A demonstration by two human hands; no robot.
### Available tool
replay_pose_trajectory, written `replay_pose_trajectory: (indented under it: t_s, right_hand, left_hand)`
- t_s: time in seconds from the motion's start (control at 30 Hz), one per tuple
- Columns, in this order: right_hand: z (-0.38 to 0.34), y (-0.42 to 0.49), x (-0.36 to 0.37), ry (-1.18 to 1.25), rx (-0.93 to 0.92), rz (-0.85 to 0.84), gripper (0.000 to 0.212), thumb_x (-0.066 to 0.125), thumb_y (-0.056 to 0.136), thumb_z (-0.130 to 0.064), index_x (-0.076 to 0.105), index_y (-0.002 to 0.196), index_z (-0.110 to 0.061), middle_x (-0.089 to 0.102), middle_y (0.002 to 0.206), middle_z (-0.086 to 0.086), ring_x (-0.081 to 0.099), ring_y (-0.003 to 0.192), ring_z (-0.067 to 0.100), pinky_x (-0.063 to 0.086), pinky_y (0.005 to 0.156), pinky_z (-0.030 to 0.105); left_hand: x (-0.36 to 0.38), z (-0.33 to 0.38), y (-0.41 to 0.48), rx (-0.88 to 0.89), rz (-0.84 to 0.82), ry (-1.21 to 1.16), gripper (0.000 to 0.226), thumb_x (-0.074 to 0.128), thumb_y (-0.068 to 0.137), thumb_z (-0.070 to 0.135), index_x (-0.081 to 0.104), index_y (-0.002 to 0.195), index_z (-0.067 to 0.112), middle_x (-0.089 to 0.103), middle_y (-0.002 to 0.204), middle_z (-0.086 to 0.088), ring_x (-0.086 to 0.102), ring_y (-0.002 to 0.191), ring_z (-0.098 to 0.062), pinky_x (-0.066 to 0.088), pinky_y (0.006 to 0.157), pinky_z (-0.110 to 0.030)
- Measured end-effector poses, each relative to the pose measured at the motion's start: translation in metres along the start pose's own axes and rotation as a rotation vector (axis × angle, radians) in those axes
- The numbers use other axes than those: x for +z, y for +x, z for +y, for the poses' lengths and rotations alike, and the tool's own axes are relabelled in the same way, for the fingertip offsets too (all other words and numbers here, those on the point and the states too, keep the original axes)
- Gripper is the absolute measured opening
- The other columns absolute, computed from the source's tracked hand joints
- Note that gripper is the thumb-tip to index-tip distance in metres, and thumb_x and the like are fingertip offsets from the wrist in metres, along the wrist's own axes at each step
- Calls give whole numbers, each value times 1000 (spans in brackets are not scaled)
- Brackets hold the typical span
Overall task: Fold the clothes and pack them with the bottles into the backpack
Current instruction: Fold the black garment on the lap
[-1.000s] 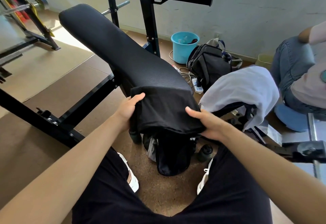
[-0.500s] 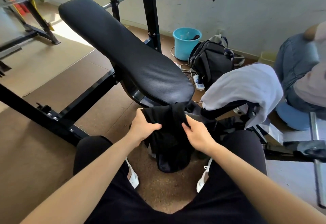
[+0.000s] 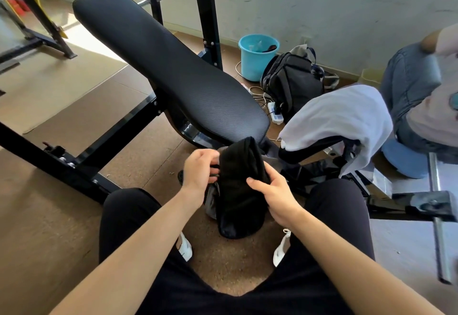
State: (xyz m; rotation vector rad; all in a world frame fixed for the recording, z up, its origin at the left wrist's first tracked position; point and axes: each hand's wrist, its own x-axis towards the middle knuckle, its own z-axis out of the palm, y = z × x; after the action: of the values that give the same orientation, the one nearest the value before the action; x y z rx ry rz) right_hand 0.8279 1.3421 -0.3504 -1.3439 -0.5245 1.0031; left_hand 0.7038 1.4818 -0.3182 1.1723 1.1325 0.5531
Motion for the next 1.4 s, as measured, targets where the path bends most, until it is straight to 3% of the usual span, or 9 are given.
replay_pose_trajectory:
  t_s: [0.1, 0.2, 0.5, 0.63, 0.77, 0.97, 1.03, 1.2, 1.4]
  right_hand:
    - [-5, 1, -2, 232, 151, -39, 45, 56, 96, 5, 63, 133, -20, 71, 129, 7, 68, 119, 25, 56, 92, 35]
    - [-6, 2, -2, 340, 248, -29, 48, 47, 95, 5, 65, 131, -23, 72, 128, 7, 71, 111, 24, 58, 84, 36]
    - [10, -2, 2, -53, 356, -41, 44, 45, 100, -1, 62, 127, -31, 74, 118, 4, 71, 104, 17, 55, 79, 25]
    - [22, 6, 2, -231, 352, 47, 33, 61, 99, -19, 52, 131, -18, 69, 120, 6, 67, 109, 18, 54, 85, 27]
    - [28, 5, -1, -652, -31, 396, 42, 76, 88, -24, 51, 122, -25, 59, 114, -5, 60, 106, 15, 53, 91, 33]
    - [45, 18, 23, -727, 67, -68, 95, 78, 83, -25, 24, 161, -21, 34, 162, -1, 31, 149, 16, 30, 121, 34]
    - [63, 29, 16, -648, 139, -45, 102, 83, 78, -27, 23, 161, -22, 37, 160, -1, 35, 148, 15, 32, 121, 36]
    - [113, 48, -30, -607, 366, 124, 58, 87, 69, -37, 63, 121, -25, 73, 111, -5, 69, 106, 15, 56, 97, 42]
    - [136, 106, -78, -1006, 478, -254, 40, 80, 82, -24, 68, 120, -23, 72, 113, 3, 66, 110, 24, 52, 95, 36]
  left_hand:
    - [-11, -15, 9, -118, 103, 51, 33, 68, 88, 47, 65, 107, 20, 66, 103, -6, 63, 93, -21, 55, 78, -36]
    - [-12, -27, 9, -355, -278, -70, 73, 74, 74, 68, 65, 128, 19, 70, 125, -6, 68, 112, -23, 58, 90, -40]
    - [10, -34, 10, 37, -390, 4, 51, 89, 73, 11, 71, 120, 14, 77, 112, -6, 72, 109, -23, 57, 95, -40]
    - [19, -36, 16, 7, -114, -150, 43, 89, 71, 7, 74, 111, 12, 79, 103, -7, 74, 102, -28, 60, 90, -41]
    - [23, -40, 30, -82, 279, -73, 75, 93, 69, 33, 61, 135, 19, 66, 133, -2, 61, 124, -24, 50, 107, -47]
    - [42, -69, 31, -262, 135, -177, 89, 79, 66, 52, 50, 144, 21, 61, 137, -5, 60, 123, -28, 50, 106, -52]
    - [48, -83, 29, -334, 18, -201, 63, 71, 79, 47, 57, 135, 21, 64, 129, -3, 61, 118, -25, 49, 106, -52]
    - [53, -119, 44, -530, -192, -121, 35, 58, 98, 34, 63, 128, 18, 63, 130, -4, 63, 116, -28, 55, 94, -42]
    - [32, -165, 112, -608, -150, 222, 21, 59, 100, 30, 67, 109, 13, 72, 112, -11, 68, 102, -30, 55, 84, -37]
